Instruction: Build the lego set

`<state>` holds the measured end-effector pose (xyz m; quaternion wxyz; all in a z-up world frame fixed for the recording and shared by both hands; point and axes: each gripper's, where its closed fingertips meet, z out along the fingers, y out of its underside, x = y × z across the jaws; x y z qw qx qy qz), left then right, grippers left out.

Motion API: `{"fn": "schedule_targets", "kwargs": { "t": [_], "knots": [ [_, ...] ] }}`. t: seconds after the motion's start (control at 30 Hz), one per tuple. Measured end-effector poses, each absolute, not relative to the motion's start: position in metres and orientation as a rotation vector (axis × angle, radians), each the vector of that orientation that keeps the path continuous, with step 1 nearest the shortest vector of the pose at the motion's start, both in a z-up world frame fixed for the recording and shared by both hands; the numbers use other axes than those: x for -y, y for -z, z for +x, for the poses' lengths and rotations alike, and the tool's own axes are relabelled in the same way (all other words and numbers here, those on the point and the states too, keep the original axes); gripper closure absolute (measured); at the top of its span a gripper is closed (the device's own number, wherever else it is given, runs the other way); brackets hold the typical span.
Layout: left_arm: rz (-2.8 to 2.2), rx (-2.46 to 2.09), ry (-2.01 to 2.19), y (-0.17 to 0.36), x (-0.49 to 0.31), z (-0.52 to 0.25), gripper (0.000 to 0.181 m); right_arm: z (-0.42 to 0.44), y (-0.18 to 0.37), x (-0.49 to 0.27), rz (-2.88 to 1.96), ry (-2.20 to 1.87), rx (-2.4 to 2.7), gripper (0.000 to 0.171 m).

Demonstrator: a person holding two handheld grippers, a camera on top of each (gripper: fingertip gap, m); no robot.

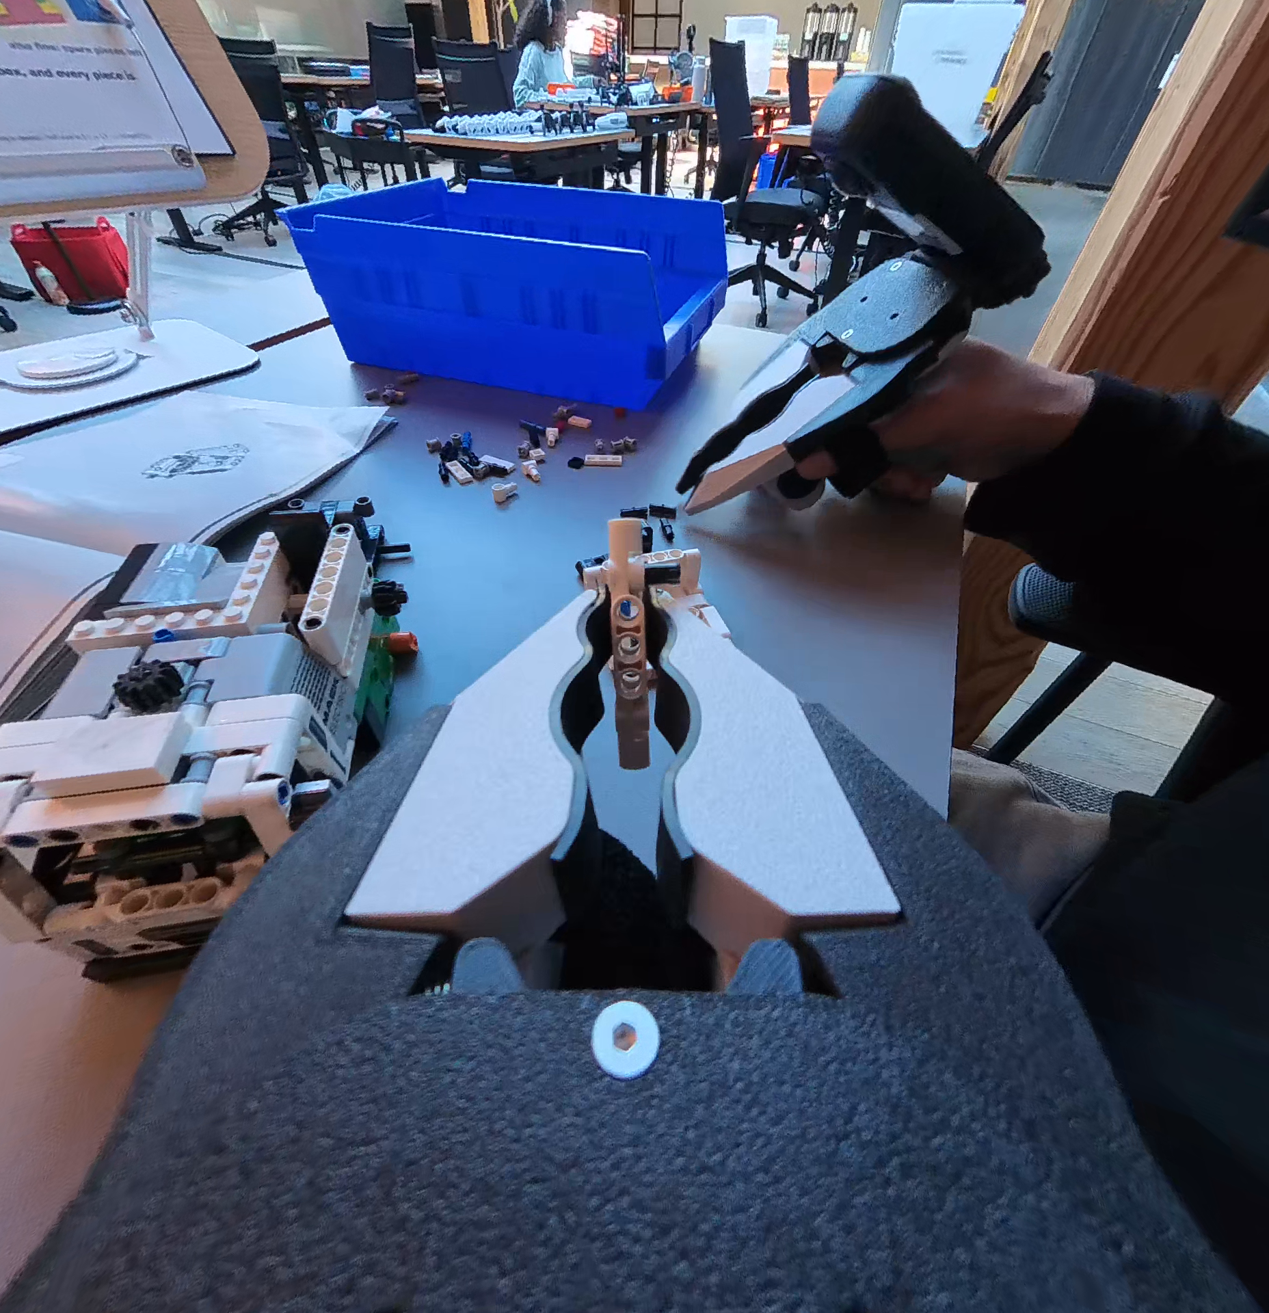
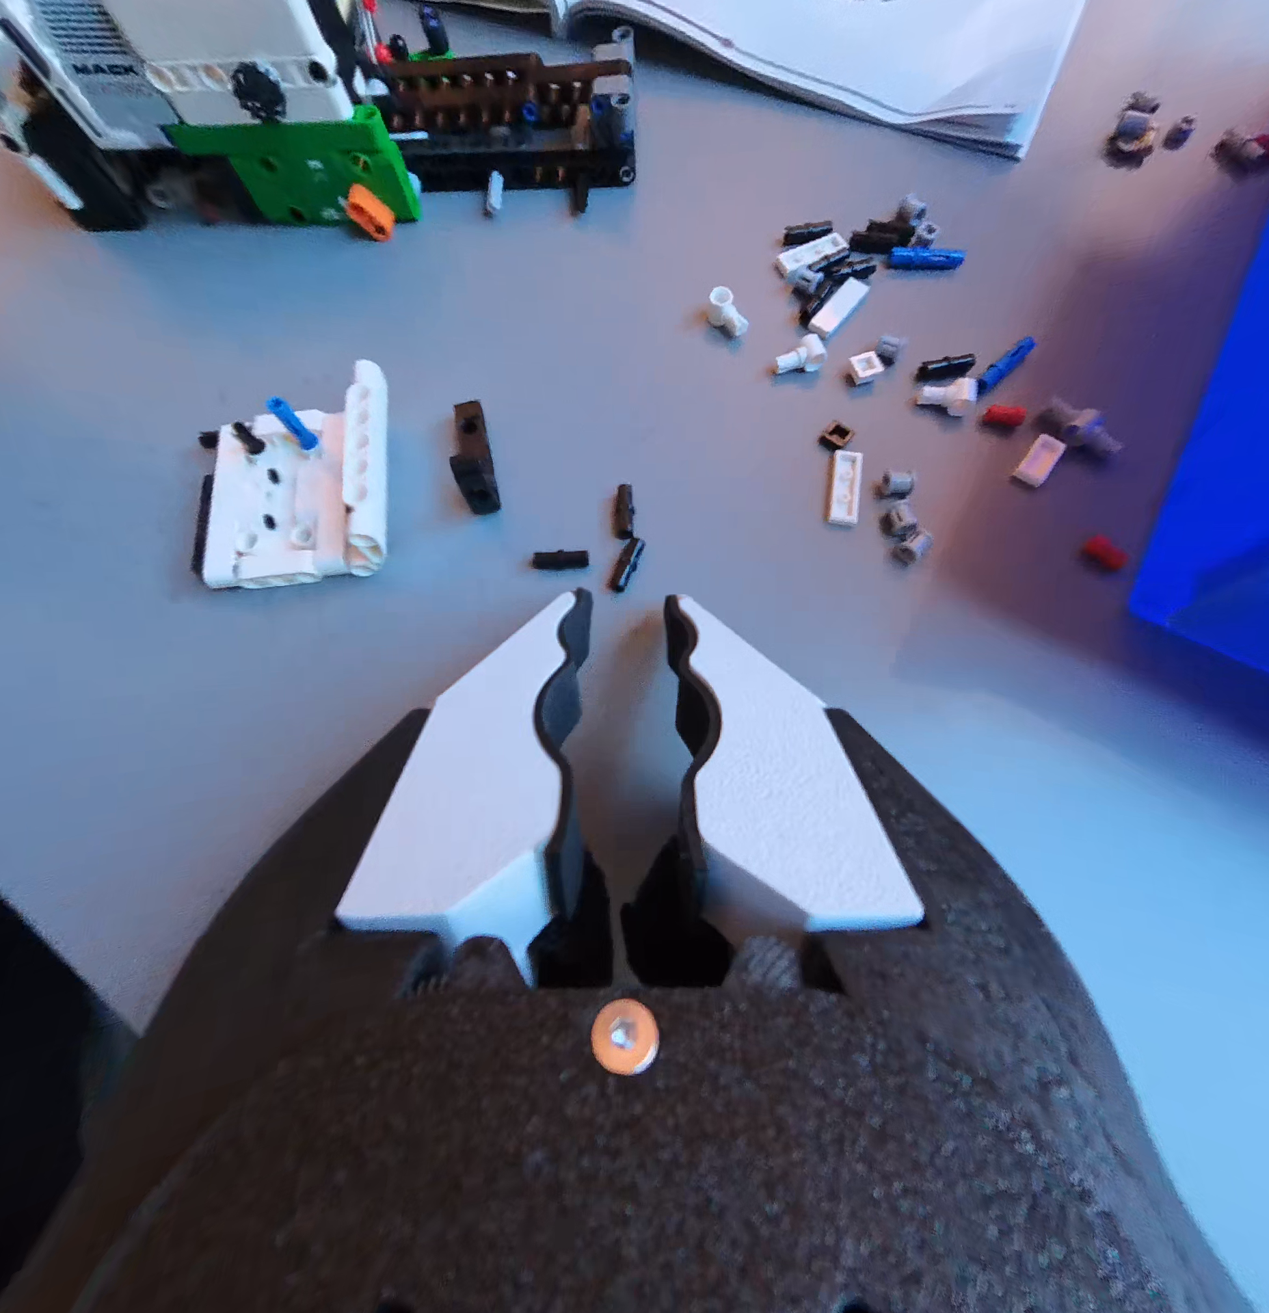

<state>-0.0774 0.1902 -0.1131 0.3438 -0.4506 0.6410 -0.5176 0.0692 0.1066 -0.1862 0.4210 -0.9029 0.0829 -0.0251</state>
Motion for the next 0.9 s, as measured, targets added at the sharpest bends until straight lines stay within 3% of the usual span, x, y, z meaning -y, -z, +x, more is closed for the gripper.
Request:
{"fn": "schedule_targets", "kwargs": {
  "t": [0.5,0.63,0.9],
  "knots": [
    [-1.151,-1.681,1.363,0.112,-0.187,-0.078,0.175,0.08,0.184,-0.105,-2.461,0.162,0.044,0.167],
    [-1.136,-1.685,1.373,0.111,-0.185,-0.08,0.175,0.103,0.163,-0.052,-2.886,0.158,0.296,0.167],
    [-1.147,-1.677,1.407,0.109,-0.188,-0.084,0.175,0.136,0.174,0.06,-3.706,0.086,0.628,0.168]
  ]
}}
